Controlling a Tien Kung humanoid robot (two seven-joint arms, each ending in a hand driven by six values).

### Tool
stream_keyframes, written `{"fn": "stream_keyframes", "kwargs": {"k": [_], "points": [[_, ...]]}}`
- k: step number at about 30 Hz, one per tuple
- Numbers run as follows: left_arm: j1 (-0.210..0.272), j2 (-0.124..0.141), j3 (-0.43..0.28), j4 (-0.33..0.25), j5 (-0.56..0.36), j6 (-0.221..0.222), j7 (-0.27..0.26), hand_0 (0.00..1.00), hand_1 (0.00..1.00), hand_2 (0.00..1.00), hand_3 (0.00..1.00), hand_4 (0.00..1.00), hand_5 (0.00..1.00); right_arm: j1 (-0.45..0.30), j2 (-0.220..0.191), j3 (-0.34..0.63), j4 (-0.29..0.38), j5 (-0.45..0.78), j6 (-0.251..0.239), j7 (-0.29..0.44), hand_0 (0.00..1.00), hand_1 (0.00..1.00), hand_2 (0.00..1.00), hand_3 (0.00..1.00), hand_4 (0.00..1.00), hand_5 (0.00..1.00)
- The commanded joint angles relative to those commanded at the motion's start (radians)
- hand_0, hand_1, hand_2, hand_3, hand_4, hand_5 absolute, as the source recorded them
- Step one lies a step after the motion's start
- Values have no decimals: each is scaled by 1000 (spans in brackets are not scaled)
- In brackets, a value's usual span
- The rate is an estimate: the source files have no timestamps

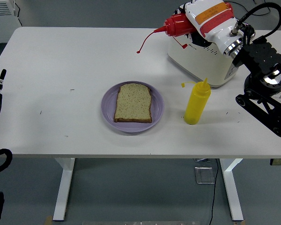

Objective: Pick up the cup,pour liquid into bread,place the cup on the desk

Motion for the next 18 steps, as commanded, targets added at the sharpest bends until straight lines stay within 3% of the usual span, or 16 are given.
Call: {"fn": "stream_keyframes", "kwargs": {"k": [4, 12, 18], "points": [[0, 0, 1, 0, 0, 0, 0, 795, 760, 762, 713, 508, 992, 8, -5, 18, 7, 0, -5, 0, 90, 94, 244, 344, 345, 242], [-1, -1, 3, 0, 0, -1, 0, 794, 759, 762, 713, 508, 992, -6, 3, -82, -20, 0, 9, 4, 89, 93, 244, 343, 347, 250], [1, 1, 0, -1, 0, 0, 0, 794, 759, 762, 713, 508, 992, 5, -9, -1, 2, 0, -20, 4, 89, 92, 243, 343, 347, 258]]}}
